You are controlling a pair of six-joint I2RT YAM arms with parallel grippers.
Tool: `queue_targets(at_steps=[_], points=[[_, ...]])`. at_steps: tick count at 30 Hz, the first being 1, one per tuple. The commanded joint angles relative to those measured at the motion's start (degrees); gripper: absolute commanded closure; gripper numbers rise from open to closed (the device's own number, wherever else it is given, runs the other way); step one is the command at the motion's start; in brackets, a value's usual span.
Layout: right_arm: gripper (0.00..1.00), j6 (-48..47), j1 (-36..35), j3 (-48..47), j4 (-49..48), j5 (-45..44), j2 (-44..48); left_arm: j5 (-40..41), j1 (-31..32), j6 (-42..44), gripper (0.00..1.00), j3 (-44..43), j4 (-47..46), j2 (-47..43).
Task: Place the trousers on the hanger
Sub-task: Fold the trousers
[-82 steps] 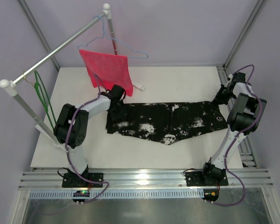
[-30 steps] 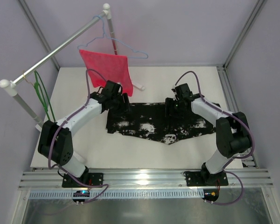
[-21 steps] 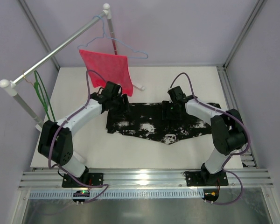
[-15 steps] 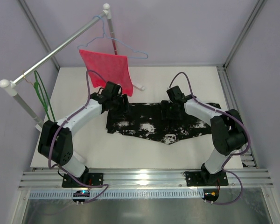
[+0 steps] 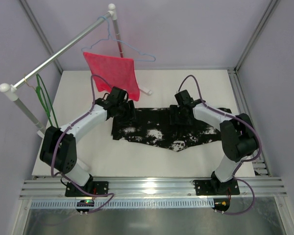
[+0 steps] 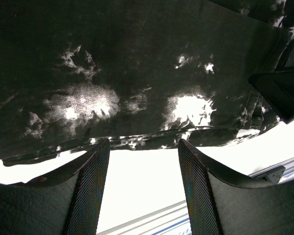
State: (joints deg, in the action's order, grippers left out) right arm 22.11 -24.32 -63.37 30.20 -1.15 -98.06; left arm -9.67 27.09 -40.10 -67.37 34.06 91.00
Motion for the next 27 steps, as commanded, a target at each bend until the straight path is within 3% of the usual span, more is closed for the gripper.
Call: queue_targets(at_steps=[1,11,12,13,17,20,27], points=[[0.28,1.1,-0.4,1.1,-3.9,0.4,-2.0,-0.6,-0.1,-0.2,0.42,0.5,-0.9,-0.6],[0.32,0.9,-0.4,1.9,-6.1,4.9,-3.7,0.4,-0.1,-0.1,0.42,-0.1,0.0,-1.0],[0.37,0.6,-0.4,1.6,-5.9,5.0,-3.5,0.6,-0.1,-0.1,0.42,-0.2,0.1,-1.1],[0.52,0.3,-0.4,1.2,-5.5,5.0,-3.4,0.7,-0.1,-0.1,0.42,-0.4,0.3,-1.1],[0.84,-0.6,-0.3,-1.5,-2.3,5.1,-2.1,1.1,-0.1,-0.3,0.42,-0.9,0.7,-1.1],[0.95,-0.7,-0.5,-3.8,0.3,5.3,-0.4,1.4,-0.1,-0.5,0.42,-1.4,0.7,-1.1],[0.96,-0.8,-0.7,-9.1,7.0,5.7,5.5,7.8,-0.2,3.3,0.39,-5.0,5.1,-2.5]])
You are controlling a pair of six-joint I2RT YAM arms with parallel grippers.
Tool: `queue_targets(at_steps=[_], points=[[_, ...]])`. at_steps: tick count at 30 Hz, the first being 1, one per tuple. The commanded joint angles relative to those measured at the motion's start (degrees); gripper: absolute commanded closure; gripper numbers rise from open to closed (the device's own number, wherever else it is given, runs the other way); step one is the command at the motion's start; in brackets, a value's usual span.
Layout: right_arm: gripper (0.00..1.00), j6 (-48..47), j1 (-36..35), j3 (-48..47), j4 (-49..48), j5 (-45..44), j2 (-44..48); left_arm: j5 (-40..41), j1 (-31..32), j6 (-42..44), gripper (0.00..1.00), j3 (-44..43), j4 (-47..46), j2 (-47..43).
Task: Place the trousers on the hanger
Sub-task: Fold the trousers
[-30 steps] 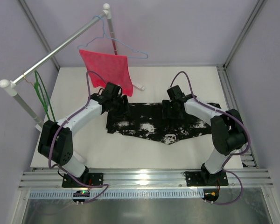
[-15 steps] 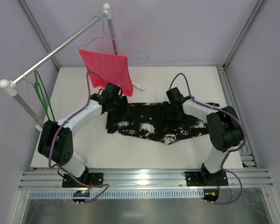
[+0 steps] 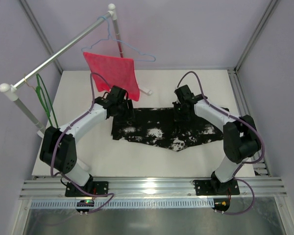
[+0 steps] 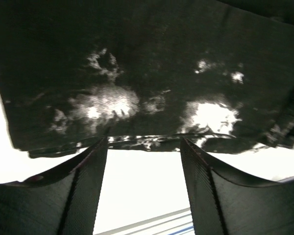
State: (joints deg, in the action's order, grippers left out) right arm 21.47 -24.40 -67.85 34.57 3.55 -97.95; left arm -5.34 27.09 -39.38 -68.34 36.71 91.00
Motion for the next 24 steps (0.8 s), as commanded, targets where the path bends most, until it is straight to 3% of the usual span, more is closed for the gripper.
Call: queue_targets(at_steps=[1,5,7,10,16,24], points=[[0.96,-0.3,-0.6,-5.6,5.5,0.1,5.9,4.1,-0.2,3.1,0.37,-4.4,2.9,-2.8],[0.95,-2.2,0.0,-10.9,10.7,0.3,5.9,6.5,-0.2,4.8,0.33,-5.8,4.8,-4.2],[0.87,-2.1,-0.1,-11.5,11.0,0.6,5.4,6.8,-0.2,5.2,0.33,-5.9,5.0,-4.1],[0.82,-1.3,0.0,-10.5,9.9,1.7,3.3,6.7,-0.2,4.8,0.33,-5.7,5.4,-3.6],[0.82,-1.7,0.0,-6.5,3.7,1.8,-1.4,6.8,-0.4,4.3,0.33,-3.4,4.9,-1.3],[0.68,-3.4,0.2,-8.1,0.3,1.6,-7.2,20.4,-4.1,1.8,0.34,0.4,7.2,5.9]])
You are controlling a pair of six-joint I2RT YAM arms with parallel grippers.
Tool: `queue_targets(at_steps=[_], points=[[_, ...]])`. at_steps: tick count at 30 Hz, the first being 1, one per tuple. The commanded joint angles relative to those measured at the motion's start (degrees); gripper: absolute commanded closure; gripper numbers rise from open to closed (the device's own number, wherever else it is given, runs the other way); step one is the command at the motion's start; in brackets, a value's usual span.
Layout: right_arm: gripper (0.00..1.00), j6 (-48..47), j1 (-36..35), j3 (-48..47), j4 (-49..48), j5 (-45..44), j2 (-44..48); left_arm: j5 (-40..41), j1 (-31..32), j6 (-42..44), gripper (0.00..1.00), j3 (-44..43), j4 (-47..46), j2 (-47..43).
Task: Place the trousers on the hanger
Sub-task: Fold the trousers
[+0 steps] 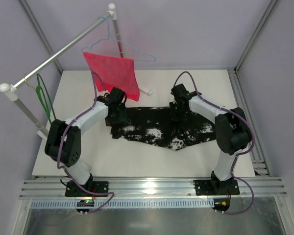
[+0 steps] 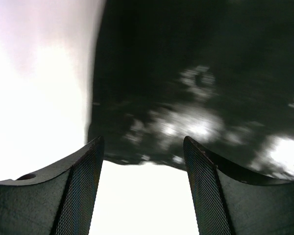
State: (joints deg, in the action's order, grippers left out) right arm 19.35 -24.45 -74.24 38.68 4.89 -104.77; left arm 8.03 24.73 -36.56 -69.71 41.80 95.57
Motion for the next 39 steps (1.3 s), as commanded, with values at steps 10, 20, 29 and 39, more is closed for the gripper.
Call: queue_targets(at_steps=[10,20,29,39], points=[[0.49,-2.4,1.1,-1.8,-2.8,2.1,0.7,5.3,-5.5,-1.9,0.36,2.2,-0.3,6.1],[0.39,1.5,23.1,-1.9,2.5,-1.4,10.8,1.4,-6.4,-2.6,0.65,1.5,-2.4,12.4],[0.36,-2.4,40.9,-14.6,0.0,4.7,-2.5,0.5,-6.4,-5.7,0.99,6.6,-5.3,9.4],[0.36,-8.3,45.6,-16.9,-2.2,2.0,-12.6,-0.8,-6.4,-6.9,1.00,9.7,-7.9,8.2]])
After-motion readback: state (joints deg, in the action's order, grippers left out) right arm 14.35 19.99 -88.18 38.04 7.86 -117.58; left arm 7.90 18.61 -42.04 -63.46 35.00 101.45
